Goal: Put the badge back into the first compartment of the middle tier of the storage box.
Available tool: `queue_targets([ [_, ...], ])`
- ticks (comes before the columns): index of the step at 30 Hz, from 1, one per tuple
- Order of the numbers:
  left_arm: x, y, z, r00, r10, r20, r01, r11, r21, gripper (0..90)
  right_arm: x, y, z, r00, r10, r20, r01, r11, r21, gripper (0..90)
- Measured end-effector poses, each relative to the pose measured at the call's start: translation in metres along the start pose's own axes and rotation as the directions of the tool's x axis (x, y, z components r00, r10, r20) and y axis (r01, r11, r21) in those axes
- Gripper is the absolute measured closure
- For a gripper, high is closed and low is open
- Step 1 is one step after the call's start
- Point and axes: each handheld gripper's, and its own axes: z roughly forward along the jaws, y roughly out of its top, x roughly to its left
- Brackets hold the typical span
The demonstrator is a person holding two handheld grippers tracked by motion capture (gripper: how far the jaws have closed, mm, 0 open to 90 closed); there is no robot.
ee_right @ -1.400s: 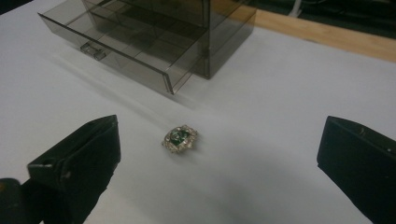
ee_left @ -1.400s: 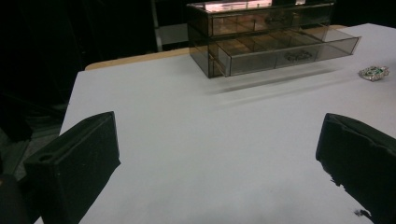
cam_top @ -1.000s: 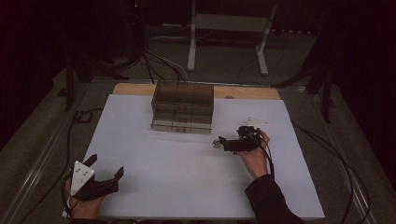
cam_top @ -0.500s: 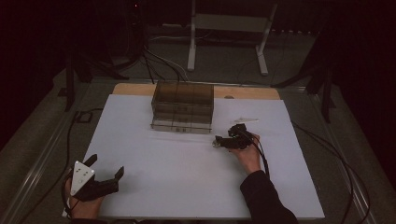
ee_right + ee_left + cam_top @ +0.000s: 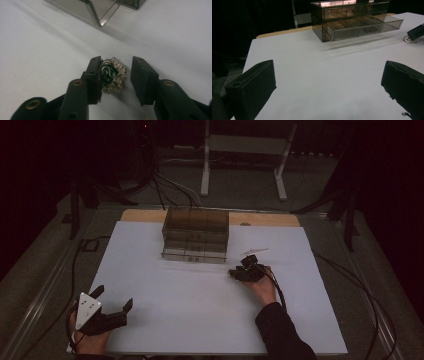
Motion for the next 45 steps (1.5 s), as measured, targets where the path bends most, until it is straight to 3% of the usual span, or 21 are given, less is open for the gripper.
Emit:
queue_targets([
  [12, -0.001, 0.0, 0.0, 1.0, 0.004, -0.001, -0.004, 1.0, 0.004, 0.3, 0.013, 0.0, -0.016, 0.9957, -0.092, -0.008, 0.092, 0.9957, -0.006, 81.6],
  [18, 0.0, 0.0, 0.0, 1.0, -0.001, -0.003, 0.001, 1.0, 0.0, 0.3, 0.02, -0.001, -0.018, 0.9914, -0.126, -0.034, 0.127, 0.9917, 0.021, 85.8],
  [20, 0.0, 0.0, 0.0, 1.0, -0.001, -0.003, 0.001, 1.0, 0.0, 0.4, 0.024, 0.0, -0.017, 0.9881, -0.153, -0.021, 0.153, 0.9868, 0.051, 85.9],
  [28, 0.0, 0.0, 0.0, 1.0, -0.001, -0.003, 0.001, 1.0, 0.0, 0.4, 0.023, 0.0, -0.017, 0.9872, -0.156, -0.031, 0.158, 0.9843, 0.078, 87.2],
  [34, 0.0, 0.0, 0.0, 1.0, -0.002, -0.004, 0.002, 1.0, 0.0, 0.3, 0.023, 0.0, -0.019, 0.9906, -0.135, -0.023, 0.136, 0.9882, 0.071, 87.4],
  [45, 0.0, 0.0, 0.0, 1.0, 0.002, -0.004, -0.002, 1.0, 0.003, 0.4, 0.022, 0.005, -0.034, 0.994, -0.097, -0.049, 0.098, 0.9952, 0.008, 87.3],
])
